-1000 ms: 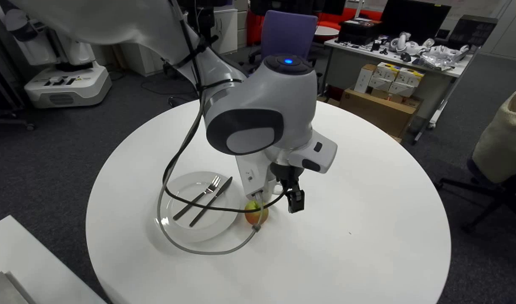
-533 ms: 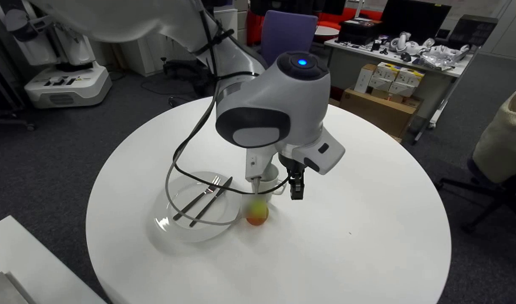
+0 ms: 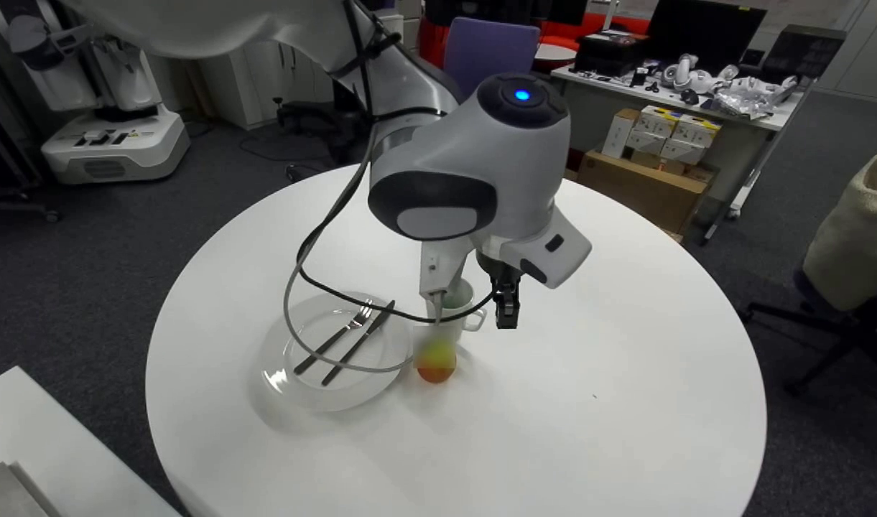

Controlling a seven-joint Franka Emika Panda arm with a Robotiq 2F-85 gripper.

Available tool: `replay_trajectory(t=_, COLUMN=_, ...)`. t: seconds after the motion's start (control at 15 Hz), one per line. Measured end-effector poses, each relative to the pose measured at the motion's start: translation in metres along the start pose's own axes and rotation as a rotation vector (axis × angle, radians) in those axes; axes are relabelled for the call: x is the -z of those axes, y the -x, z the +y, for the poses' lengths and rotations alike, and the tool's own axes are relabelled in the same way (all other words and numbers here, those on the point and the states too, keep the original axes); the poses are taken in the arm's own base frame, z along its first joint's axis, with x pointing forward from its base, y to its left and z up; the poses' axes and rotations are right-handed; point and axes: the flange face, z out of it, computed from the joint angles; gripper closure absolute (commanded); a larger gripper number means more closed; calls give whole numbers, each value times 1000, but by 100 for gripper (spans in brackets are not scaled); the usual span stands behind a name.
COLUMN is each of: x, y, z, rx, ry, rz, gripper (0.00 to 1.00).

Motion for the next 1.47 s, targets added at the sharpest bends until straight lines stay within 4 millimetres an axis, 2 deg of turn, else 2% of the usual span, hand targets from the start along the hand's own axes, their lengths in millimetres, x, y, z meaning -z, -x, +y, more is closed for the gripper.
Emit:
replay_trajectory(t=0.13, x=14, y=8, z=-6, rx=111, ry=58, rz=13, gripper=0)
replay_trajectory(t=0.33, x=45, y=30, z=-26, rx=288, ry=121, rz=40, gripper=0)
replay_trajectory(t=0.53, x=70, y=63, z=-56, rx=459, ry=157, rz=58, gripper=0)
replay_trajectory(t=0.67, x=76, y=89, z=-78, rx=559, ry=167, rz=43, gripper=0)
replay_trajectory(t=0.93, x=61, y=145, z=-118, rx=706, ry=176, rz=-32, gripper=0)
replay_trajectory(t=1.13, x=42, y=178, z=-134, rx=796, ry=196, rz=-101, gripper=0)
replay_trajectory(t=1.33, x=22, y=196, z=-138, rx=886, ry=235, rz=-135, gripper=0)
replay_trajectory(t=1.47, x=13, y=199, z=-137, rx=909, ry=249, rz=-149, gripper=0)
